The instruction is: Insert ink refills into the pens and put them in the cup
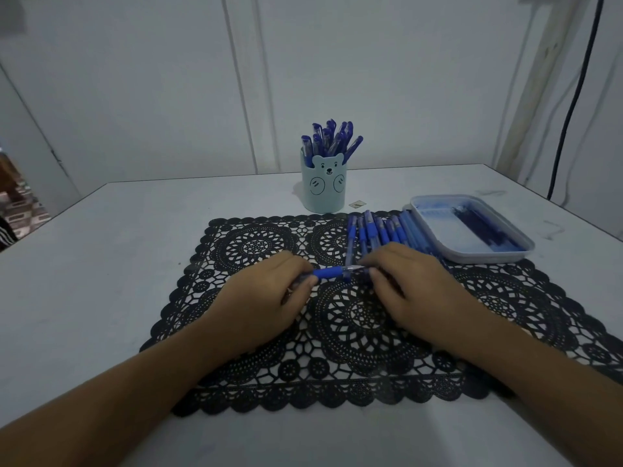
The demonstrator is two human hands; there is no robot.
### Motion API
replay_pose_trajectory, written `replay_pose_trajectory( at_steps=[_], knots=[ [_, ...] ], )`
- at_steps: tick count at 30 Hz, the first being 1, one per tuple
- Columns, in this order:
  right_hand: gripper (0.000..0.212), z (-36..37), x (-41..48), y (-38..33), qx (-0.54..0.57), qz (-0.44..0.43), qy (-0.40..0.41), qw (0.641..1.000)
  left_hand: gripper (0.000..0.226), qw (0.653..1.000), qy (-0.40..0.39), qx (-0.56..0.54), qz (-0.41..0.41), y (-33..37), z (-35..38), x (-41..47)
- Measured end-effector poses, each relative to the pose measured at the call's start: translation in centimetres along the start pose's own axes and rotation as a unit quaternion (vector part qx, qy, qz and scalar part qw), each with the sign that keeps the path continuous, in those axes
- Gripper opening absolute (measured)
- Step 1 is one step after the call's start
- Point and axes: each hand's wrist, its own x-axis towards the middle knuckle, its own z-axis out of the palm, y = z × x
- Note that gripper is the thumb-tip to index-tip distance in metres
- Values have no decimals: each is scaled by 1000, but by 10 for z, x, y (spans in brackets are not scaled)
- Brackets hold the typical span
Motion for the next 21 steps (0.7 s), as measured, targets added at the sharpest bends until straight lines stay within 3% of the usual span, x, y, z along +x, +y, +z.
replay_pose_trajectory(
  at_steps=[4,6,10,14,18,21],
  knots=[
    [47,1,-1,-2,63,14,41,997,31,1000,12,-3,21,3,-1,-1],
    [53,-1,-1,-5,60,32,17,998,29,999,20,3,33,6,-2,-1],
    [27,-5,1,-7,155,38,2,987,32,999,23,2,46,8,-1,-2],
    [15,-13,2,-5,195,4,-7,981,34,996,0,-82,35,5,-1,-1],
    [10,-17,1,-1,164,-56,-21,985,35,985,-17,-173,4,4,0,0],
    [26,-19,0,-5,170,-19,-6,985,35,987,-17,-161,17,5,1,1]
  ],
)
